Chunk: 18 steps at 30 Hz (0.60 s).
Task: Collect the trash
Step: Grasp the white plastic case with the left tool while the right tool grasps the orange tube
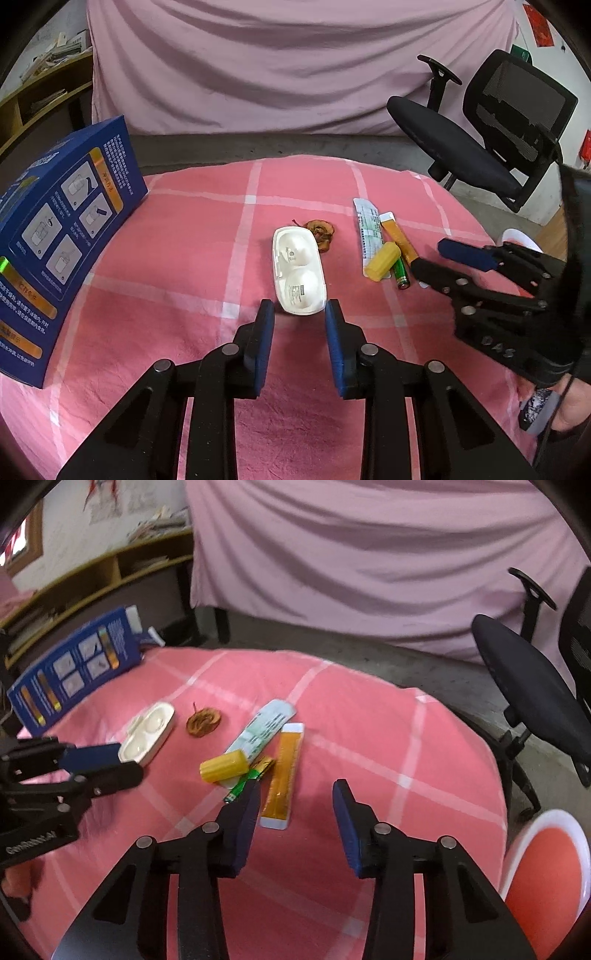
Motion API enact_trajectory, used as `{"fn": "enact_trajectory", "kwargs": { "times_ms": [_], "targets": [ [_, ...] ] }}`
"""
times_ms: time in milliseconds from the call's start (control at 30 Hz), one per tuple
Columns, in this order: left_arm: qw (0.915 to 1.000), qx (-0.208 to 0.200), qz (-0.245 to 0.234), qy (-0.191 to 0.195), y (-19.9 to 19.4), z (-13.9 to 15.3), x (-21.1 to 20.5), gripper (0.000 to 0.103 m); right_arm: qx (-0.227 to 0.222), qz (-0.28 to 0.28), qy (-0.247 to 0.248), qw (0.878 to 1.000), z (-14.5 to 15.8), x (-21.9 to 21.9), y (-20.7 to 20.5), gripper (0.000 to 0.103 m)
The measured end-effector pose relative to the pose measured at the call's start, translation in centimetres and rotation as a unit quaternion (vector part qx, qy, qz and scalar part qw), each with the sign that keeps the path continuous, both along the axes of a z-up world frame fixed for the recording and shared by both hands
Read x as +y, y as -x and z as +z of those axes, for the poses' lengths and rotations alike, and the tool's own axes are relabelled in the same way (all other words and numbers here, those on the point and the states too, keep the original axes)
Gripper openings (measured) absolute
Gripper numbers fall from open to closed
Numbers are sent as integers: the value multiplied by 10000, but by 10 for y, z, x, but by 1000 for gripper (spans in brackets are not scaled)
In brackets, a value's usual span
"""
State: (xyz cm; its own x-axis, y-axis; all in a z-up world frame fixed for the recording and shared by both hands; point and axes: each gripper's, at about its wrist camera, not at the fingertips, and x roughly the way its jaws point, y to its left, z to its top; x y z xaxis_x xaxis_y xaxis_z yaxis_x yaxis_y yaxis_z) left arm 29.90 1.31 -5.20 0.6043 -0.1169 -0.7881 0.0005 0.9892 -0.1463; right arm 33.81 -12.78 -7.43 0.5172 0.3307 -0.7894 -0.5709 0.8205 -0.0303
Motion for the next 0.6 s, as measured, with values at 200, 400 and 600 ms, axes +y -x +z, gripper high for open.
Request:
{"fn": "enact_trajectory", "kwargs": {
  "times_ms": [200,400,600],
  "targets": [
    [9999,34,135,-8,-8,3,-7,33,119,40,114,9999,-5,3,-4,26],
    [9993,97,334,-114,-25,4,-8,33,207,13,-2,9998,-4,-2,-6,13],
    [9993,64,335,-145,-23,3,-4,25,165,-63,-145,9997,0,-5,-7,13]
  ]
}}
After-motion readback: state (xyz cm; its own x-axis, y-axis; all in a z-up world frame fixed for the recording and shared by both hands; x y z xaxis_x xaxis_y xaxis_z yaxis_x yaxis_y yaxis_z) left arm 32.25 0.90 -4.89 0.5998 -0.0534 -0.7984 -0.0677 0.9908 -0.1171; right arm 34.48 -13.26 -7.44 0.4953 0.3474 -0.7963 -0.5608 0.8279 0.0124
